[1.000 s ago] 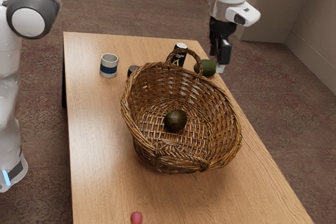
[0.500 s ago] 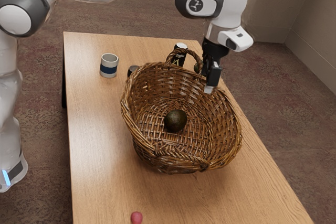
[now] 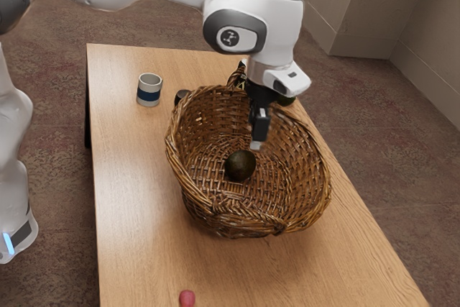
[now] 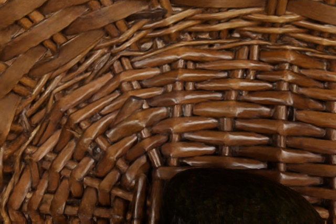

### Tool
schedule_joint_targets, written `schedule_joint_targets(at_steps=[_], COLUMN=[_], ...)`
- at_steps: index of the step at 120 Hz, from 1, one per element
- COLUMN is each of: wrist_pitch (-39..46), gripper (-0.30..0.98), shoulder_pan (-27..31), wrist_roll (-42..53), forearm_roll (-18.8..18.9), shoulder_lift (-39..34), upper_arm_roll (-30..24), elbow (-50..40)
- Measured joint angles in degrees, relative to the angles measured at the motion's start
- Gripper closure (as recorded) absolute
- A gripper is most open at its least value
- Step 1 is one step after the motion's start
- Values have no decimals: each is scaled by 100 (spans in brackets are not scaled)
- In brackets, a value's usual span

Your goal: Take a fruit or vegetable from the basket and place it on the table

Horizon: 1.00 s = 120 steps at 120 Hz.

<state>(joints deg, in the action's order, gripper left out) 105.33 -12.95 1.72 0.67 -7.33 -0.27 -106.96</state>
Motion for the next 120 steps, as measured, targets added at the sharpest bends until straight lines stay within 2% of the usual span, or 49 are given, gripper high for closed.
schedule_joint_targets(at_steps=[35,120], wrist_pitch=[249,354], gripper=[0,0], shoulder_pan=[-90,-339], wrist_roll=[-37,-79], forearm_roll=[-1,-96], shoulder_lift=[-166,-99], upper_arm_roll=[52,106], elbow=[-520,-866])
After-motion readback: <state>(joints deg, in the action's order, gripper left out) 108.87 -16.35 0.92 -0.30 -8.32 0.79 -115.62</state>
